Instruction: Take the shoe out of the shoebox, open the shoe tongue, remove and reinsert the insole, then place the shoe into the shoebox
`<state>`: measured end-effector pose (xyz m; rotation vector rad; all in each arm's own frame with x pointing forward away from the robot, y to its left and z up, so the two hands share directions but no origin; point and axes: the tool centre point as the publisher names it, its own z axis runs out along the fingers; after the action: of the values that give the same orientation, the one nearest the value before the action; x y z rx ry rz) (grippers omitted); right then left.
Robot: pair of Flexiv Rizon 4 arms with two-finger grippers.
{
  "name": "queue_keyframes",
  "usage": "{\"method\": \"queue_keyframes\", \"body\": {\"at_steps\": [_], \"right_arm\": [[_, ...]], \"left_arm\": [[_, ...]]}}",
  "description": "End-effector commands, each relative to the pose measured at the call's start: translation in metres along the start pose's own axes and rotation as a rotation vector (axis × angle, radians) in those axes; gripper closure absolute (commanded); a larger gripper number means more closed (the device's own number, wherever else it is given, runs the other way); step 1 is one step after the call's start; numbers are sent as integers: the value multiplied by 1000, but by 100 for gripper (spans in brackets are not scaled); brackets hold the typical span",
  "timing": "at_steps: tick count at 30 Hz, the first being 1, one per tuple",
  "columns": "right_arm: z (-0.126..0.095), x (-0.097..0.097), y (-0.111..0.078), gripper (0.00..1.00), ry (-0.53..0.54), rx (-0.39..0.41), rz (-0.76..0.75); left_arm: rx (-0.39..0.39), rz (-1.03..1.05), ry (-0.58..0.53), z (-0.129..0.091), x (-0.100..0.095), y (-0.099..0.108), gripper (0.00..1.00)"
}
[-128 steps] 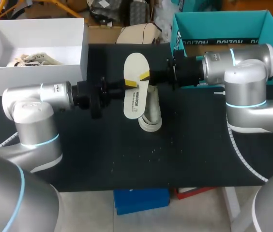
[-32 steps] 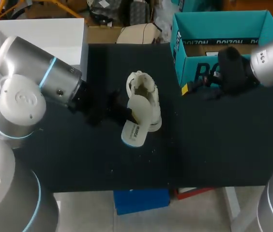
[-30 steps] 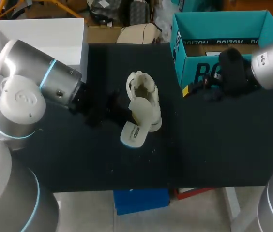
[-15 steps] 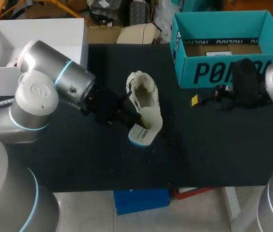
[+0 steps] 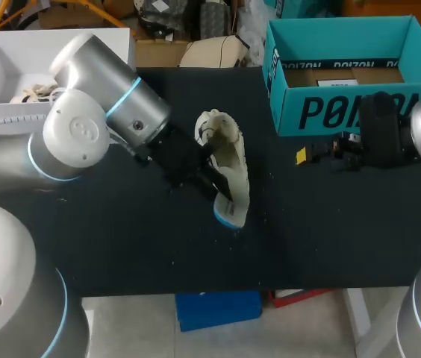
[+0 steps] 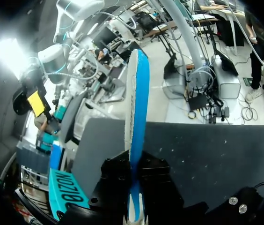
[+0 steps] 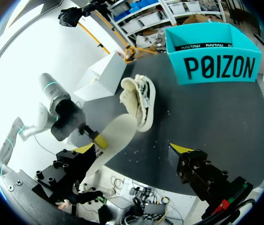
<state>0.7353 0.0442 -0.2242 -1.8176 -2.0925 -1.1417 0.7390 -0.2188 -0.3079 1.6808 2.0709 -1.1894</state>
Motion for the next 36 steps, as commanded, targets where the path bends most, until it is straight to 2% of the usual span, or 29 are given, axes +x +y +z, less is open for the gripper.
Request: {"method": "queue_keyframes", "body": {"at_steps": [1,7,18,36], "right_arm": [[1,0,-1,0,1,-2,0],[1,0,-1,0,1,-2,0],[1,0,-1,0,1,-2,0],[1,0,-1,0,1,-2,0]], "left_arm": [[6,-2,35,4,-4,11,100],[9,-5,39,8,-8,25,100],[10,-14,41,11,-10,63,100],[-61,-50,-31,11,-8,127,100]]}}
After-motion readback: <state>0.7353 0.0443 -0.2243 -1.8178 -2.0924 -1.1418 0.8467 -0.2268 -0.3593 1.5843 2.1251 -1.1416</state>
